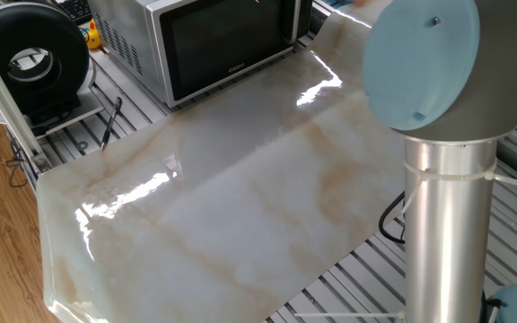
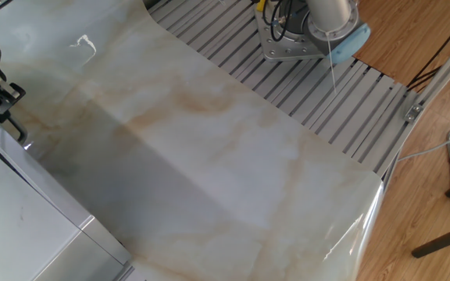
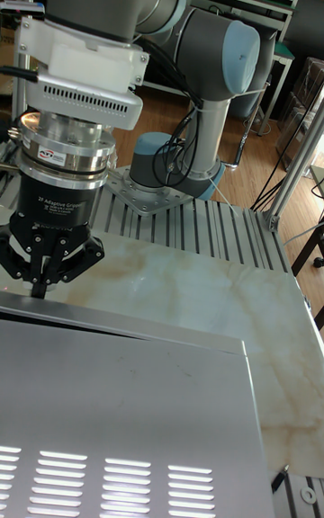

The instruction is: Close the microwave door

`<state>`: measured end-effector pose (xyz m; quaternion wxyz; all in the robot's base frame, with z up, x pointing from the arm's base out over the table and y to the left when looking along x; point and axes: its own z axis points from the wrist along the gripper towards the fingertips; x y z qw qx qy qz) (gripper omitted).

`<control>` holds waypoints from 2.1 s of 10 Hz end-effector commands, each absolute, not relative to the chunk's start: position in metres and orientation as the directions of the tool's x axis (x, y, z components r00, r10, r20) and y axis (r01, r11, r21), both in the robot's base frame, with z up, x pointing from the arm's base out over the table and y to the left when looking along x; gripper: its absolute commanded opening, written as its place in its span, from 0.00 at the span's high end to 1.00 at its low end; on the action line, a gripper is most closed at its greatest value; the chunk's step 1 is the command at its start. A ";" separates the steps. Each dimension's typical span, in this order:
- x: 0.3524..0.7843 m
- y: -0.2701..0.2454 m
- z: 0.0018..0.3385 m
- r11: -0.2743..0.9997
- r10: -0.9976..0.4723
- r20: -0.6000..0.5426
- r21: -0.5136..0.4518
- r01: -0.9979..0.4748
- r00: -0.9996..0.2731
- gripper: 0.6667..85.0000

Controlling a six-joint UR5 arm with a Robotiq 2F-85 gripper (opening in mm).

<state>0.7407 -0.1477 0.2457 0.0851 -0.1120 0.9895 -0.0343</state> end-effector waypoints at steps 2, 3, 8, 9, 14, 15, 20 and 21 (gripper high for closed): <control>0.746 -0.145 0.248 0.969 -0.242 -0.161 -0.091 -0.230 -0.957 0.99; 0.746 -0.145 0.248 0.968 -0.245 -0.160 -0.092 -0.232 -0.956 0.99; 0.750 -0.144 0.248 0.967 -0.249 -0.161 -0.093 -0.237 -0.955 0.99; 0.751 -0.143 0.248 0.967 -0.252 -0.163 -0.091 -0.240 -0.954 0.99; 0.753 -0.143 0.247 0.965 -0.257 -0.162 -0.093 -0.244 -0.953 0.99; 0.753 -0.143 0.247 0.965 -0.258 -0.162 -0.093 -0.246 -0.952 0.99; 0.755 -0.143 0.246 0.962 -0.268 -0.165 -0.093 -0.256 -0.949 0.99; 0.757 -0.143 0.246 0.962 -0.268 -0.166 -0.093 -0.256 -0.949 0.99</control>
